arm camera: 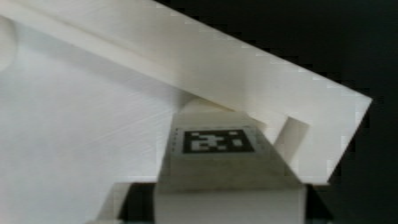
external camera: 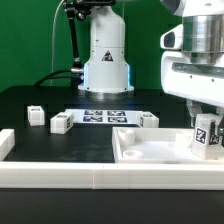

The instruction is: Assemble one leg

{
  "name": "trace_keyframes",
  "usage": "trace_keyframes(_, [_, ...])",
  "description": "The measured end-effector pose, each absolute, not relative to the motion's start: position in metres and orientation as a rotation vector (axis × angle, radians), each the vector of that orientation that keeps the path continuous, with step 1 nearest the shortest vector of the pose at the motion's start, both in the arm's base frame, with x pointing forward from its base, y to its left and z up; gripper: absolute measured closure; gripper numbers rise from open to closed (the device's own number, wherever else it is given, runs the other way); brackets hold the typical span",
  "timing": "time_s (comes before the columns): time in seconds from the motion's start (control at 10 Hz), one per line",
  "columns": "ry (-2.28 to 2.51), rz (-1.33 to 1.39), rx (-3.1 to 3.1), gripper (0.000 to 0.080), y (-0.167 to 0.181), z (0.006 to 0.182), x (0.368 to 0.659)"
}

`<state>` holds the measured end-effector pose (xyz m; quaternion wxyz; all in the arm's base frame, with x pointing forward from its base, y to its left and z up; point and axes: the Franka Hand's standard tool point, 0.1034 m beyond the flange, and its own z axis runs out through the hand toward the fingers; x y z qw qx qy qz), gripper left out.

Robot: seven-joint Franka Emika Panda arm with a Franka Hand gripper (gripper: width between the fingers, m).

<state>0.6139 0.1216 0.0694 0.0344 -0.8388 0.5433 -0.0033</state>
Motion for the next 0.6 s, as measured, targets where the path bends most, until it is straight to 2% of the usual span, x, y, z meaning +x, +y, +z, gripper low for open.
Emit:
trace_keyframes(0.1, [1.631,-0.012,-2.604,0.0402,0.1216,0.0696,0.6143])
trace_keyframes(0.2, [1.601,-0.003,-2.627,0.0262,0.1232,0.0712,0.6147])
trace_keyframes(0.3, [1.554,0.017,-2.661,0.0186,0.1281,0.0744,0.6156])
trace_keyframes(0.6, [1.045,-0.003,-2.895,0.0152,0.1208,0.0750,0.6187])
